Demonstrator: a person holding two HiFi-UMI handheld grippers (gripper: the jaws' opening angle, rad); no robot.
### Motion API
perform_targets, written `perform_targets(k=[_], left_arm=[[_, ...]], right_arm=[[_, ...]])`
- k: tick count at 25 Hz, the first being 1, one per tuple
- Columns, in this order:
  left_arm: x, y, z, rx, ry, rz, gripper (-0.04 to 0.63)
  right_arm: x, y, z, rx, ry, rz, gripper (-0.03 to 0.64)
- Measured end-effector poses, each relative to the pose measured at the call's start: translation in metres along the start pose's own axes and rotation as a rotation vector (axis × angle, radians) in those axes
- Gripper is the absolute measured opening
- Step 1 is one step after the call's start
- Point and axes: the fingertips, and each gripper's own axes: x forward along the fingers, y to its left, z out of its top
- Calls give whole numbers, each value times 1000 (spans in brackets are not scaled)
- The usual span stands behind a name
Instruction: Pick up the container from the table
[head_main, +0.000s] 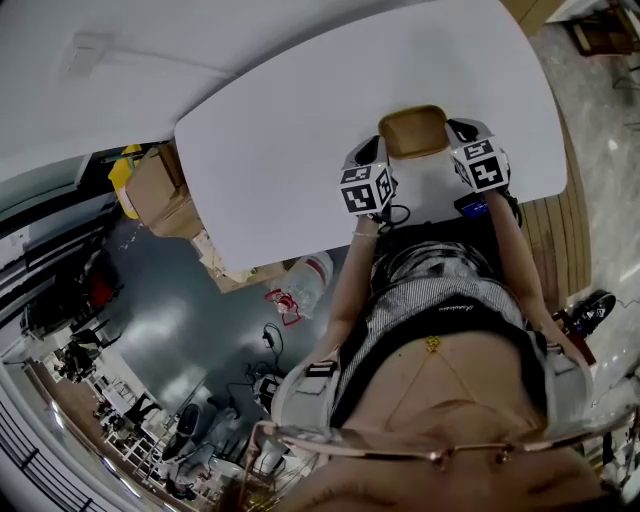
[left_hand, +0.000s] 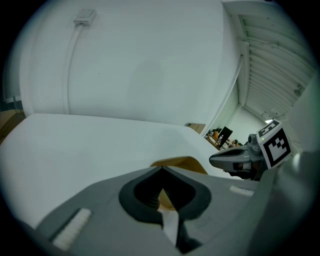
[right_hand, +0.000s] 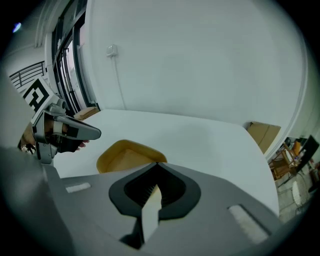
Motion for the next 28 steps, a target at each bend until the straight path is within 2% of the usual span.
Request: perform_targets(k=[14, 23, 28], left_arm=[[19, 10, -25, -2, 102, 19, 2], [25, 14, -30, -25, 124, 23, 2], [27, 21, -29, -48, 112, 54, 2]], right_arm=[[20, -4, -17, -1, 71, 10, 26], [21, -6, -19, 15, 87, 13, 26], [24, -8, -18, 33, 76, 13, 36]])
